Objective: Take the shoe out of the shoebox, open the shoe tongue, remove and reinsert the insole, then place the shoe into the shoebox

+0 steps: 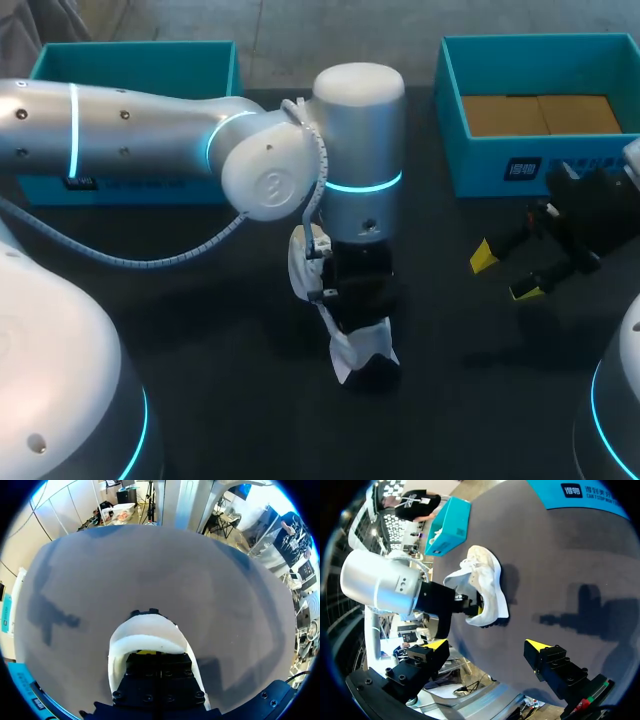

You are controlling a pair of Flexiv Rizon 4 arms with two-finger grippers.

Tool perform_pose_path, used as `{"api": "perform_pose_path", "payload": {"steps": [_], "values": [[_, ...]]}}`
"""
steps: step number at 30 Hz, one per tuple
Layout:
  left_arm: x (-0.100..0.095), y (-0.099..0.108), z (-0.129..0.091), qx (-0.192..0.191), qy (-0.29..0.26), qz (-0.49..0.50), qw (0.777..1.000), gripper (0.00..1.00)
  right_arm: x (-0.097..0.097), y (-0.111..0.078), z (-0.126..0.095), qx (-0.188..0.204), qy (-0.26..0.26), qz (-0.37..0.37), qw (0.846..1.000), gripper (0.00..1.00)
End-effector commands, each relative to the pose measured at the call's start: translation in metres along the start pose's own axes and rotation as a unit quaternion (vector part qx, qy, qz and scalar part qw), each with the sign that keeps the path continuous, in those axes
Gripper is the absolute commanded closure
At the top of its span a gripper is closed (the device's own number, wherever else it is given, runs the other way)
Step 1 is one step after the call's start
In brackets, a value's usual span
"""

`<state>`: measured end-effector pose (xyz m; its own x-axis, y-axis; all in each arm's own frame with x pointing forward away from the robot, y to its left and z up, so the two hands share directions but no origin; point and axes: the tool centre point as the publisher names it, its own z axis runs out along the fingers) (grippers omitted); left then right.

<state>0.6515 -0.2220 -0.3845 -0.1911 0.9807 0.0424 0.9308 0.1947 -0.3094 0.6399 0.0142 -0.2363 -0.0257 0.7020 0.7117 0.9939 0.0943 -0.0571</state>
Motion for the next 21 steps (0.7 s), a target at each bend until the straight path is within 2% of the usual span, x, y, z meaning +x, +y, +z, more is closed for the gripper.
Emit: {"api": "perform_pose_path", "payload": {"steps": [1, 5, 10, 21], "values": [[-0.009, 0.006, 0.02, 0.008, 0.003, -0.006, 1.0, 1.0, 0.0, -0.002, 0.0, -0.001, -0.002, 0.001, 1.0, 0.0], [-0.009, 0.014, 0.03, 0.021, 0.007, -0.013, 1.0, 1.0, 0.0, -0.002, 0.0, -0.001, -0.002, 0.001, 1.0, 0.0], [-0.008, 0.017, 0.035, 0.019, 0.015, -0.02, 1.0, 1.0, 0.0, -0.002, 0.0, -0.001, -0.002, 0.001, 1.0, 0.0], [0.002, 0.016, 0.0, -0.022, -0.004, -0.027, 0.999, 1.0, 0.0, -0.002, 0.0, -0.001, -0.002, 0.001, 1.0, 0.0]]}}
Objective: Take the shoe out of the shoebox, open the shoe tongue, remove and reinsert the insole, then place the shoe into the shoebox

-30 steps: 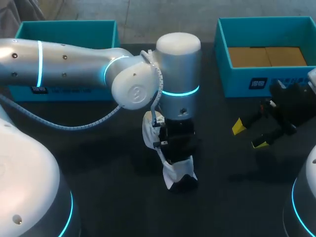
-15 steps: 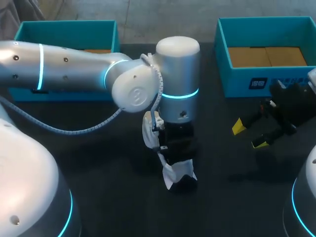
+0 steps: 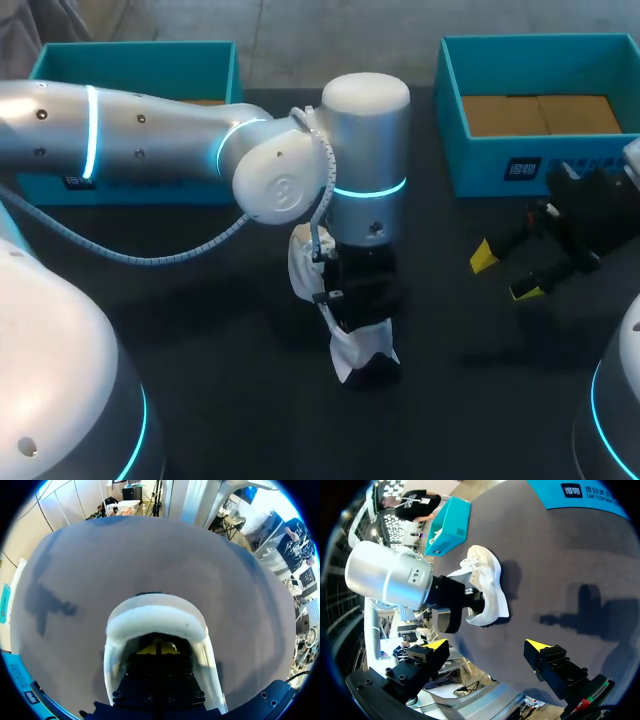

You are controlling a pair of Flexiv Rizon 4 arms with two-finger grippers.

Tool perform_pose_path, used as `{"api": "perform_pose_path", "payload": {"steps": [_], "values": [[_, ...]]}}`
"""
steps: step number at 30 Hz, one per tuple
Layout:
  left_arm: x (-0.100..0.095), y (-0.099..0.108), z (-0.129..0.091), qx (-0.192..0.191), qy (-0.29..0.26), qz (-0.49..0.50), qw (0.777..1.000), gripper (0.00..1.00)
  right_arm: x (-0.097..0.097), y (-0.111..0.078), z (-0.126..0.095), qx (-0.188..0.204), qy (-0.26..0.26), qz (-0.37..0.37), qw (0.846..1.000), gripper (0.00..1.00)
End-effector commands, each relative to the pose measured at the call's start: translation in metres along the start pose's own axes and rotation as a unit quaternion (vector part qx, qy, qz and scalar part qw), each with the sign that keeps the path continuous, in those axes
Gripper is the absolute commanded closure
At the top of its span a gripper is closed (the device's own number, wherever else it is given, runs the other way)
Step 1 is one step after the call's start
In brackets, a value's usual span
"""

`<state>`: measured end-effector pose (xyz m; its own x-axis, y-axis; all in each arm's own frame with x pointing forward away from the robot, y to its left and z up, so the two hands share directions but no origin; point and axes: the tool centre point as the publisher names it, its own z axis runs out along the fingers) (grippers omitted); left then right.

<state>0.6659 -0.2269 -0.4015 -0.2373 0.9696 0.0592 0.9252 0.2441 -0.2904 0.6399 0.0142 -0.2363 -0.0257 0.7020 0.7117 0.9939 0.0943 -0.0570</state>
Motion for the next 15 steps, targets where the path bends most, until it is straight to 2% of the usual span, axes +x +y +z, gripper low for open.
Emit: {"api": "perform_pose_path", "payload": {"steps": [1, 6, 9, 15], "values": [[0.011, -0.001, -0.013, -0.017, 0.001, -0.005, 1.0, 1.0, 0.0, -0.002, 0.0, -0.001, -0.002, 0.001, 1.0, 0.0], [0.01, 0.003, -0.01, -0.016, 0.05, -0.01, 0.999, 1.0, 0.0, -0.002, 0.0, -0.001, -0.002, 0.001, 1.0, 0.0], [0.006, 0.007, 0.002, -0.006, 0.079, -0.012, 0.997, 1.0, 0.0, -0.002, 0.0, -0.001, -0.002, 0.001, 1.0, 0.0], [0.0, 0.012, 0.022, -0.009, 0.1, -0.022, 0.995, 1.0, 0.0, -0.002, 0.0, -0.001, -0.002, 0.001, 1.0, 0.0]]}}
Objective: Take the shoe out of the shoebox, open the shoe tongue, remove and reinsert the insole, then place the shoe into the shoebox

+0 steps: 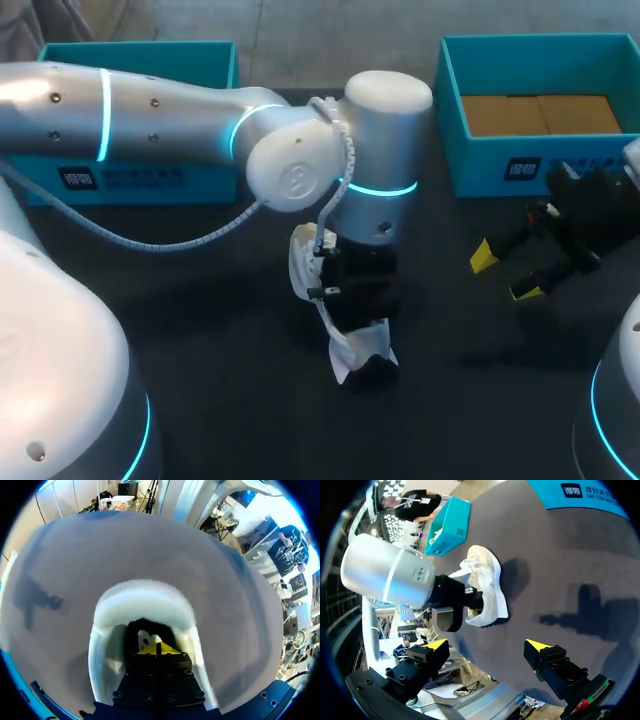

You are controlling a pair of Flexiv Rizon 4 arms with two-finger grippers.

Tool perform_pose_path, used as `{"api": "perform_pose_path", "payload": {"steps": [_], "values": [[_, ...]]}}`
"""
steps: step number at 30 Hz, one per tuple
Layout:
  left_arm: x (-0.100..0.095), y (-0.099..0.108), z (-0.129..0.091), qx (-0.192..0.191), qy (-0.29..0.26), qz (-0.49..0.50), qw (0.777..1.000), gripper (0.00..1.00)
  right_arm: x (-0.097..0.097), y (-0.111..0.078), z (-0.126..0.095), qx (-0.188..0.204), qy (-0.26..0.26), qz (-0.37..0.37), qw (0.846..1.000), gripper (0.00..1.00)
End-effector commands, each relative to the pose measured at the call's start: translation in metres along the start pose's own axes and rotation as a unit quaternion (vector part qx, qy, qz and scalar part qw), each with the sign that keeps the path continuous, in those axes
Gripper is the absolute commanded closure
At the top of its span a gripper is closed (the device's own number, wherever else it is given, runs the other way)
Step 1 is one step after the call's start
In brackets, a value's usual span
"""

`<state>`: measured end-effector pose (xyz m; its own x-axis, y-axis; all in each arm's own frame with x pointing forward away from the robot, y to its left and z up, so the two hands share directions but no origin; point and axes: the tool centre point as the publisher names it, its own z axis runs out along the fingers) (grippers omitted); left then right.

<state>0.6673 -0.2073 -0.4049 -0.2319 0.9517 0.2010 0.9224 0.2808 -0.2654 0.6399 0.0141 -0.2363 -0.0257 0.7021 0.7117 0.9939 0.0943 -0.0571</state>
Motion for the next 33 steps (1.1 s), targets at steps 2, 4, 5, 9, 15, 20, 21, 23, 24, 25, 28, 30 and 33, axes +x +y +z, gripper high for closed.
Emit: {"api": "perform_pose_path", "payload": {"steps": [2, 4, 5, 9, 15, 20, 21, 23, 24, 25, 28, 30, 33], "values": [[-0.023, 0.005, 0.02, -0.001, 0.035, -0.007, 0.999, 1.0, 0.0, -0.002, 0.0, -0.001, -0.002, 0.001, 1.0, 0.0], [-0.021, 0.005, 0.02, 0.002, 0.034, -0.008, 0.999, 1.0, 0.0, -0.002, 0.0, -0.001, -0.002, 0.001, 1.0, 0.0], [-0.02, 0.004, 0.018, 0.001, 0.032, -0.007, 0.999, 1.0, 0.0, -0.002, 0.0, -0.001, -0.002, 0.001, 1.0, 0.0], [-0.013, 0.0, 0.004, -0.008, 0.007, -0.003, 1.0, 1.0, 0.0, -0.002, 0.0, -0.001, -0.002, 0.001, 1.0, 0.0], [-0.002, -0.009, -0.018, -0.021, -0.034, 0.002, 0.999, 1.0, 0.0, -0.002, 0.0, -0.001, -0.002, 0.001, 1.0, 0.0], [0.001, -0.012, -0.028, -0.038, -0.059, -0.012, 0.997, 1.0, 0.0, -0.002, 0.0, -0.001, -0.002, 0.001, 1.0, 0.0], [0.001, -0.012, -0.028, -0.038, -0.059, -0.013, 0.997, 1.0, 0.0, -0.002, 0.0, -0.001, -0.002, 0.001, 1.0, 0.0], [-0.001, -0.009, -0.027, -0.042, -0.057, -0.021, 0.997, 1.0, 0.0, -0.002, 0.0, -0.001, -0.002, 0.001, 1.0, 0.0], [-0.002, -0.007, -0.026, -0.04, -0.057, -0.021, 0.997, 1.0, 0.0, -0.002, 0.0, -0.001, -0.002, 0.001, 1.0, 0.0], [-0.002, -0.006, -0.026, -0.04, -0.058, -0.024, 0.997, 1.0, 0.0, -0.002, 0.0, -0.001, -0.002, 0.001, 1.0, 0.0], [-0.002, -0.001, -0.026, -0.043, -0.063, -0.035, 0.996, 1.0, 0.0, -0.002, 0.0, -0.001, -0.002, 0.001, 1.0, 0.0], [-0.002, 0.001, -0.027, -0.045, -0.064, -0.037, 0.996, 1.0, 0.0, -0.002, 0.0, -0.001, -0.002, 0.001, 1.0, 0.0], [-0.003, 0.004, -0.03, -0.048, -0.065, -0.043, 0.996, 1.0, 0.0, -0.002, 0.0, -0.001, -0.002, 0.001, 1.0, 0.0]]}}
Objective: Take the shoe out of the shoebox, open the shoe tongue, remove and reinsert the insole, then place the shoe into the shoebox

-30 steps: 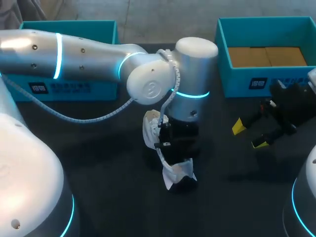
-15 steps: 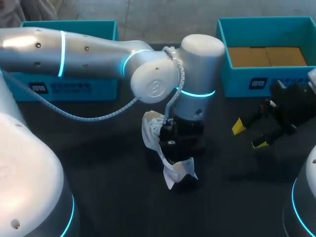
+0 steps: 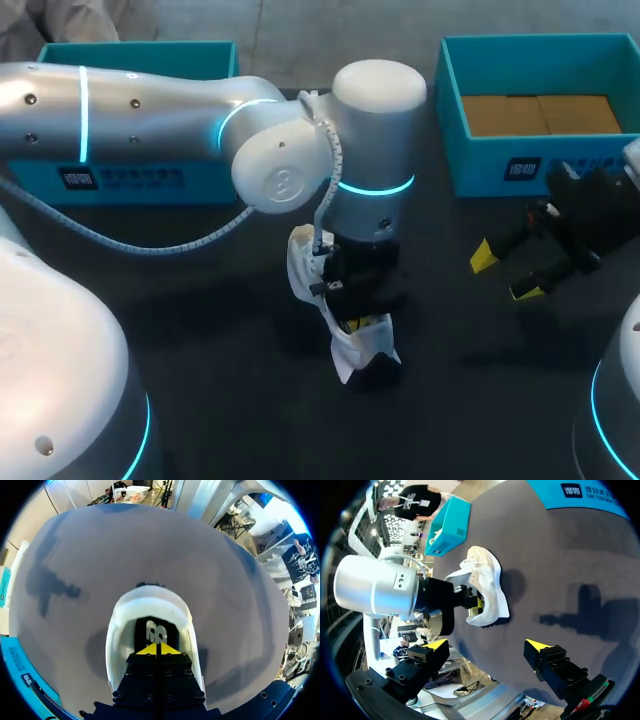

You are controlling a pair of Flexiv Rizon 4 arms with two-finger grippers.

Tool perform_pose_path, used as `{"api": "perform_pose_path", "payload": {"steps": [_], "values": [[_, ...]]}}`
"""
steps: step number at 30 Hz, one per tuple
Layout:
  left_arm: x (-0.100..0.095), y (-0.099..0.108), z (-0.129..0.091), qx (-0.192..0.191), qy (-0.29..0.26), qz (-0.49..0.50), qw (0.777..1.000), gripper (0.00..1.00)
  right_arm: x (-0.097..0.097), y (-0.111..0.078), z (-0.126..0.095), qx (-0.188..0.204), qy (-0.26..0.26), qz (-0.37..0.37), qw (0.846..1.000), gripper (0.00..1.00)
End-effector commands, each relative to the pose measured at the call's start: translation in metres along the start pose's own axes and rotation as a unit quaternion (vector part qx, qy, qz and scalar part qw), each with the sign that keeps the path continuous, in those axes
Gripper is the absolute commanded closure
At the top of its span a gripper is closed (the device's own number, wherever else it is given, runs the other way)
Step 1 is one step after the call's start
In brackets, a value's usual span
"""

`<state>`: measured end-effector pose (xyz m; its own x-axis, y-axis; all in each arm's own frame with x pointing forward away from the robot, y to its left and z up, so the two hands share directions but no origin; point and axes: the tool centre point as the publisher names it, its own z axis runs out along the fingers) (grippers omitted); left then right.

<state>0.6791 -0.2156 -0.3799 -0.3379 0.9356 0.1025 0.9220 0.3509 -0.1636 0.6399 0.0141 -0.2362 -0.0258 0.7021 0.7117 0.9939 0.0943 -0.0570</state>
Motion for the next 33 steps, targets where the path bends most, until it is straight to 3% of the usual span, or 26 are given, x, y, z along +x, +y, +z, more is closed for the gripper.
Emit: {"api": "perform_pose_path", "payload": {"steps": [1, 6, 9, 12, 15, 24, 33], "values": [[0.001, 0.003, -0.003, -0.007, -0.004, -0.004, 1.0, 1.0, 0.0, -0.001, 0.001, -0.001, -0.002, 0.001, 1.0, 0.0], [-0.005, 0.006, -0.004, -0.016, 0.003, -0.006, 1.0, 1.0, 0.0, -0.001, 0.001, -0.001, -0.002, 0.001, 1.0, 0.0], [-0.006, 0.008, -0.003, -0.015, 0.007, -0.008, 1.0, 0.78, 0.0, -0.001, 0.001, -0.001, -0.002, 0.001, 1.0, 0.0], [-0.005, 0.01, -0.003, -0.011, 0.008, -0.012, 1.0, 0.73, 0.0, -0.001, 0.001, -0.001, -0.002, 0.001, 1.0, 0.0], [-0.003, 0.013, -0.004, -0.008, 0.008, -0.017, 1.0, 0.68, 0.0, -0.001, 0.001, -0.001, -0.002, 0.001, 1.0, 0.0], [0.002, 0.024, -0.008, -0.003, 0.008, -0.036, 0.999, 0.67, 0.0, -0.001, 0.001, -0.001, -0.002, 0.001, 1.0, 0.0], [0.004, 0.026, -0.014, -0.005, 0.005, -0.041, 0.999, 0.47, 0.0, -0.001, 0.001, -0.001, -0.002, 0.001, 1.0, 0.0]]}}
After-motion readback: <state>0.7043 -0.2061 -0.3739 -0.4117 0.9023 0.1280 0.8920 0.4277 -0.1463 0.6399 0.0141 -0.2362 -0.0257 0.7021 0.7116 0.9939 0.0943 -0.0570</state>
